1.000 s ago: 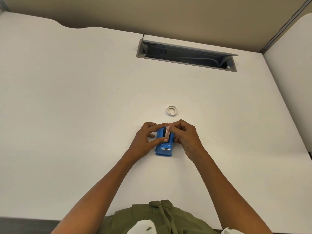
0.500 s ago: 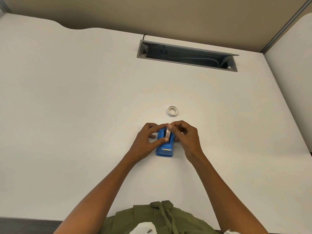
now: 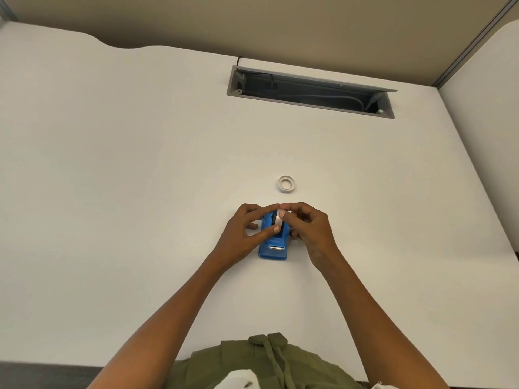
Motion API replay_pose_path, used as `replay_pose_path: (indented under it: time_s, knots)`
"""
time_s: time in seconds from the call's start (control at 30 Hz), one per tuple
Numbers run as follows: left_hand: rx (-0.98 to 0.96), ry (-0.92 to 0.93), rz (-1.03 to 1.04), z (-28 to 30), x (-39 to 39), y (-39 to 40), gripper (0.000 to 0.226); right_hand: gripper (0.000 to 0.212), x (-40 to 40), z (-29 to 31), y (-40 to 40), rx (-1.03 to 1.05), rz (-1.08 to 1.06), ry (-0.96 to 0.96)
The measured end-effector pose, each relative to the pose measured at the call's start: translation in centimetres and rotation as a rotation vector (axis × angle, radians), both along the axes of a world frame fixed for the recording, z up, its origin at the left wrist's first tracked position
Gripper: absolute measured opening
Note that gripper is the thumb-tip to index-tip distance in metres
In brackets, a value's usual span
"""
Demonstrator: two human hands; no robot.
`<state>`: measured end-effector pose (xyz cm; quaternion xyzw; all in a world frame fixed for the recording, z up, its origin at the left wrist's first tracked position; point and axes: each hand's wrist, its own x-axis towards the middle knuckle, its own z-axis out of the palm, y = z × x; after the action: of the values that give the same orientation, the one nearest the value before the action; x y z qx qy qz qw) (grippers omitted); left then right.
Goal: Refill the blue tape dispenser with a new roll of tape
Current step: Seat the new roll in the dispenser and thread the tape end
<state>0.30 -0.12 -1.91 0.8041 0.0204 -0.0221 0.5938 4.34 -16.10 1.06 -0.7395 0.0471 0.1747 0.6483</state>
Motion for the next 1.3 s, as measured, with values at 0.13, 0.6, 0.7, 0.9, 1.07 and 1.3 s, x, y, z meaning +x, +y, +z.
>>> replay_pose_path:
  time_s: [0.13, 0.6, 0.7, 0.9, 1.07, 1.3]
  knots:
    - [0.007, 0.003, -0.003, -0.1, 0.0, 0.0, 0.046, 0.013, -0.1, 0.0, 0.2, 0.023, -0.033, 0.028]
    - [0.005, -0.006, 0.004, -0.3, 0.0, 0.0, 0.042, 0.011, 0.0, -0.3, -0.3, -0.113, 0.053, -0.152]
    - [0.007, -0.011, 0.016, -0.2, 0.1, -0.1, 0.040, 0.019, 0.1, -0.4, -0.9, -0.207, 0.159, -0.194]
    - [-0.010, -0.013, 0.002, 0.0, 0.0, 0.1, 0.042, 0.011, 0.3, -0.2, 0.0, -0.122, 0.098, -0.088]
    - [0.009, -0.021, -0.019, -0.3, 0.0, 0.2, 0.050, 0.006, 0.4, 0.0, 0.3, -0.034, 0.047, 0.012]
    - [-0.006, -0.016, -0.004, -0.3, 0.1, 0.1, 0.041, 0.004, 0.1, 0.3, 0.0, -0.012, 0.020, -0.075]
